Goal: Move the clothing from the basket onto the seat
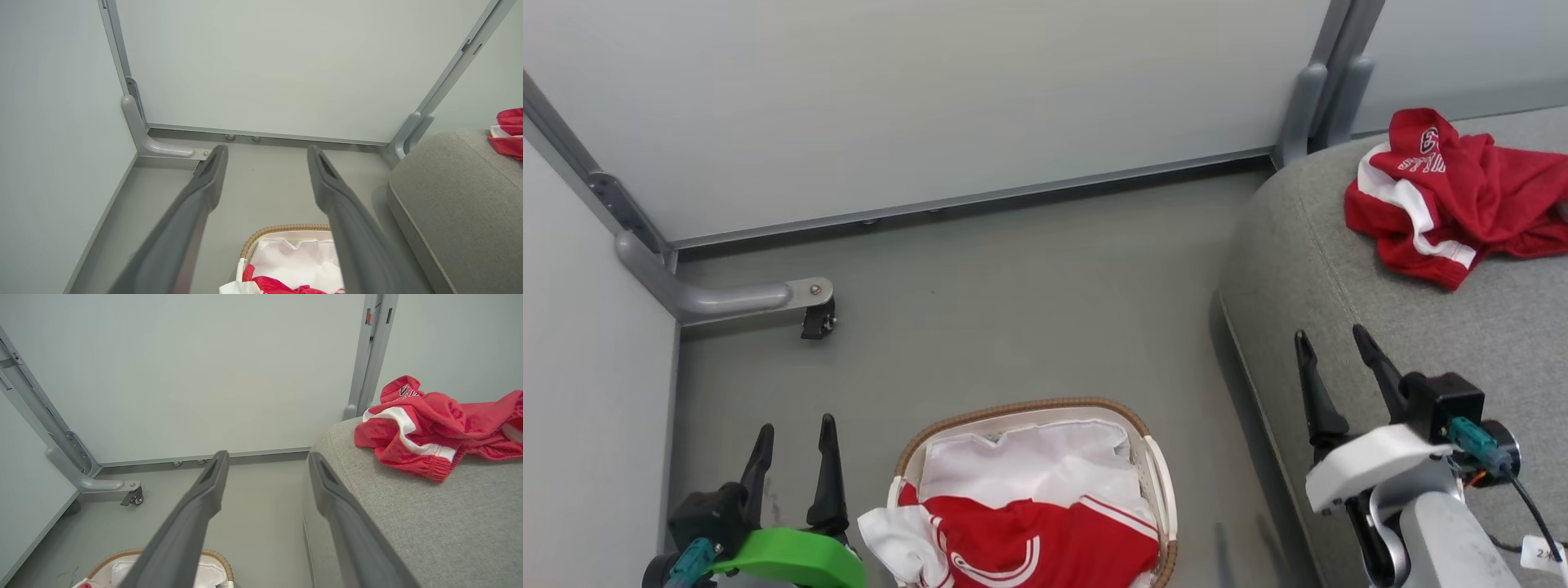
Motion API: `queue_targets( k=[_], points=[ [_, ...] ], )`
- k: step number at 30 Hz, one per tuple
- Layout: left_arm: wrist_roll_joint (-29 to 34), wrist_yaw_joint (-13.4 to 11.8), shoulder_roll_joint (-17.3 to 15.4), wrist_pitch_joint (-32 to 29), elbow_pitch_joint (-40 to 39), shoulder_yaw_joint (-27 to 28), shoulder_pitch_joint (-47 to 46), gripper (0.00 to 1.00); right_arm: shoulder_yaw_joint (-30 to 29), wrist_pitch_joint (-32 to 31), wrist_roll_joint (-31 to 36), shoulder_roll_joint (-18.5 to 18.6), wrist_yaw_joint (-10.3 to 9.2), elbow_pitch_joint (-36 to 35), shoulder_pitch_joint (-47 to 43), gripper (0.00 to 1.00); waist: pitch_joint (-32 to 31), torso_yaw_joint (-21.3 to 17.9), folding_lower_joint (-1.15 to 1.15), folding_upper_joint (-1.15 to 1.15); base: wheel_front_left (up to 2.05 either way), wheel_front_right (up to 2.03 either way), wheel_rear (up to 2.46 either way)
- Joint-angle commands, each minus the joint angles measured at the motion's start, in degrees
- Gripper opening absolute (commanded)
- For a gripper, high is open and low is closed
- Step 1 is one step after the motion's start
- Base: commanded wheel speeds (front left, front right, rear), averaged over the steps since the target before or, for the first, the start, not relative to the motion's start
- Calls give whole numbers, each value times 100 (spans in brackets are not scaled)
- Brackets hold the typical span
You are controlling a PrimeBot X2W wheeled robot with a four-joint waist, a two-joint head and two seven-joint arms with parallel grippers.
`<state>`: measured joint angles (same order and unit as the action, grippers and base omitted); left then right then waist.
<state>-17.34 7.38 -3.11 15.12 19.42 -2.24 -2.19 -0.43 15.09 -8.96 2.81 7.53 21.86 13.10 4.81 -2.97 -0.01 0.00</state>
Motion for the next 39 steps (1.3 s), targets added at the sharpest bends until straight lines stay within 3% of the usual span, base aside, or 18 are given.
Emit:
queue_targets(
  k=[1, 9, 39],
  points=[
    [19, 16, 5, 5, 16, -10, 78, 100, 11, 12, -73, 19, -8, -52, -196, 100, -168, 155, 1, 0, 0, 0, 0],
    [-144, 17, 16, 5, 71, -190, 188, 100, 58, 12, -59, 19, -8, -107, -573, 100, -296, 170, 1, 0, 0, 0, 0],
    [-65, 19, 19, 5, 131, -335, 52, 100, 150, 12, -48, 18, -8, -140, -476, 100, -220, 167, 1, 0, 0, 0, 0]
  ],
)
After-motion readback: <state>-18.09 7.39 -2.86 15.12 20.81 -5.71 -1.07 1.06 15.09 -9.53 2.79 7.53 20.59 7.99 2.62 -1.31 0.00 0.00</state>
